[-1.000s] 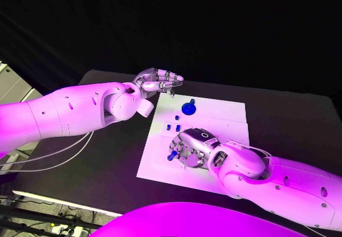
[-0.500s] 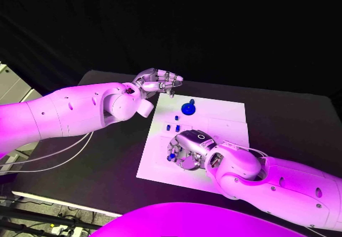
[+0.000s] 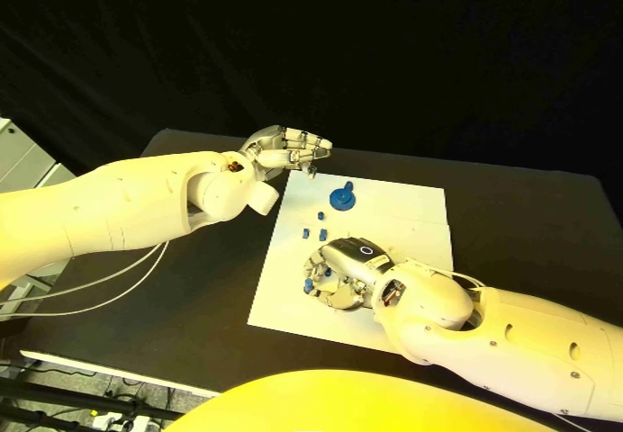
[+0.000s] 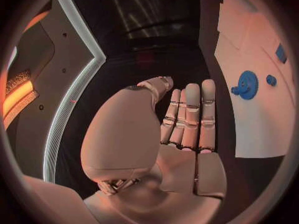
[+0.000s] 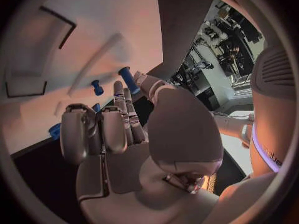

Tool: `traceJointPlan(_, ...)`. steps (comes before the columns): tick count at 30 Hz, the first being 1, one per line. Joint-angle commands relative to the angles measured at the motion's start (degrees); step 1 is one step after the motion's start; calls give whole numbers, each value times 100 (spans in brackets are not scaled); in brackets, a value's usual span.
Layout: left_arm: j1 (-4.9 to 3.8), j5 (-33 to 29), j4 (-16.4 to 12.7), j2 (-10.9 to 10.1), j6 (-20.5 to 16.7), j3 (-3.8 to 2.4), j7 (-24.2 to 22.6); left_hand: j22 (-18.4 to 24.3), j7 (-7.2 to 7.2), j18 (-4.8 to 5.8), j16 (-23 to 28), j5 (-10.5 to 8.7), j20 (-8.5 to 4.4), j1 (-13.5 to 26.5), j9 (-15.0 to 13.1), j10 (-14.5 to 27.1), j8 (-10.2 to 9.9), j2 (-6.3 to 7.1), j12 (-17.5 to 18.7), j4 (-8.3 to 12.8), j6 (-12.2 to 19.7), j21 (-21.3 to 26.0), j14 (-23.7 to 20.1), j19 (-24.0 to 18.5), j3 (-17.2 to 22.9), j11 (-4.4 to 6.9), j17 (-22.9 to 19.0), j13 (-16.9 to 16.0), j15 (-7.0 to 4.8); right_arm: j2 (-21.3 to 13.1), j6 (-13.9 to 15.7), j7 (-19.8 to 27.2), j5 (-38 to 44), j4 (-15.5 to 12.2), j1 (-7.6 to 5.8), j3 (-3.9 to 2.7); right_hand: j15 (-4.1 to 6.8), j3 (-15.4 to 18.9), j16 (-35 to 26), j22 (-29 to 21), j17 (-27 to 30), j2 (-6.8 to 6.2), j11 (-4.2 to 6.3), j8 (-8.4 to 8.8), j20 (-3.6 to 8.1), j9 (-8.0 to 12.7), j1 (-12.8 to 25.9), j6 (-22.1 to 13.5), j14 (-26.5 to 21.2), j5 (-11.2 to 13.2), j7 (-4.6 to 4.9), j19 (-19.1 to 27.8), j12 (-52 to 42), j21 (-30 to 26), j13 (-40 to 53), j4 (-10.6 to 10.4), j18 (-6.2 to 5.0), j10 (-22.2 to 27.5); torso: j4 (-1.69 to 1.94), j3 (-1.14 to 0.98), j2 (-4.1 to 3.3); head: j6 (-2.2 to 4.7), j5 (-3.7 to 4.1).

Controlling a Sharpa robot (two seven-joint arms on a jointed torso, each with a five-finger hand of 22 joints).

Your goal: Assemble the parts on the task board

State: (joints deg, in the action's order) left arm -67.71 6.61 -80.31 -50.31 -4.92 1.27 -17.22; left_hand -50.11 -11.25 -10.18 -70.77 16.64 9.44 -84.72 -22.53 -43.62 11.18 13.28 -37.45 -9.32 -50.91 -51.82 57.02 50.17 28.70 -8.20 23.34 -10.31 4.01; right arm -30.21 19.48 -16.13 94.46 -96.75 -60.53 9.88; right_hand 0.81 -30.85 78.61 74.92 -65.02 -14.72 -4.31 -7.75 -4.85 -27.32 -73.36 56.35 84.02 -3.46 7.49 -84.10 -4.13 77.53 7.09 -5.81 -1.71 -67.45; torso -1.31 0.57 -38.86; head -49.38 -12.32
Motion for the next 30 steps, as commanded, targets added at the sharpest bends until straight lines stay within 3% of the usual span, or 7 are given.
traceJointPlan(1, -3, -29, -9, 1, 110, -3, -14, 6, 0, -38, 36, 3, -8, 36, -6, 46, 28, -1, -14, 14, 36, 41, 42, 30, 3, 6, -10, 6, -13, -30, 299, -102, 101, -36, 7, 2, -43, 57, -23, 1105, 22, -74, 0, 42, -43, 19, -20, -73, 105, 12, -6, -227, -18, -58, 6, 4, -81, 59, -4, -6, -1, 16, 6)
traceJointPlan(16, -2, -30, 3, -17, 125, 6, -12, 8, 1, -38, 37, 3, -8, 37, -8, 56, 32, -2, -13, 17, 35, 44, 41, 31, 3, 5, -11, 9, -13, -808, 1424, 570, -717, -543, -100, -102, -4, 948, -23, 1081, 20, 67, 53, 214, -19, 109, -288, -254, 111, 3, -128, -239, -621, -136, 258, -97, -89, 274, -6, 3, 15, 119, 126)
traceJointPlan(18, -2, -35, 0, -21, 109, 12, -31, 8, 2, -37, 38, 2, -7, 39, -8, 60, 33, -1, -12, 17, 35, 45, 40, 31, 2, 5, -11, 10, -12, -1031, 1443, 781, -1303, -565, -181, -129, 39, 890, 34, 1132, -89, 98, 100, 156, 16, 99, -330, -120, 141, 2, -18, -284, -834, 20, 358, -120, -60, 77, -5, 6, 21, 142, 184)
traceJointPlan(24, -2, -67, -25, -56, 35, 34, -142, 14, 5, -35, 42, -1, -4, 64, -11, 61, 42, 7, -21, 9, 33, 56, 31, 28, -9, 5, -14, 11, -9, -1741, 1018, 977, -3136, -653, -435, -162, 108, 1026, 219, 1276, -409, 54, 194, -100, 79, 20, -134, 142, 218, 5, -40, -393, -1779, 435, 1026, -347, 17, -666, -29, 16, 43, 206, 423)
traceJointPlan(26, -1, -85, -46, -69, 0, 44, -195, 20, 10, -34, 44, -1, -1, 83, -13, 44, 50, 9, -38, 2, 31, 67, 22, 23, -17, 10, -16, 9, -9, -2007, 811, 892, -3594, -713, -494, -167, 168, 1329, 238, 1322, -387, 102, 275, -410, 148, -152, -32, 101, 208, -2, -135, -420, -2783, 546, 2003, -522, 36, -529, -38, 18, 58, 242, 536)
traceJointPlan(28, 4, -98, -76, -86, -33, 52, -250, 23, 13, -34, 46, 0, 0, 92, -14, 34, 52, 10, -46, -1, 33, 73, 17, 20, -20, 12, -17, 8, -9, -2263, 573, 750, -3902, -782, -532, -168, 207, 1615, 336, 1390, -581, 203, 299, -713, 166, -326, -50, -72, 263, 19, -159, -480, -5495, 789, 4930, -711, 85, -818, -53, 19, 73, 256, 623)
traceJointPlan(30, 20, -113, -112, -105, -63, 58, -292, 29, 16, -34, 49, 0, 1, 111, -15, 18, 56, 16, -62, -8, 36, 86, 7, 14, -28, 16, -18, 6, -10, -2488, 368, 597, -4071, -857, -548, -163, 203, 1832, 431, 1418, -760, 295, 304, -912, 171, -435, -58, -161, 298, -7, -164, -507, -6577, 900, 6131, -898, 104, -1125, -72, 11, 89, 268, 698)
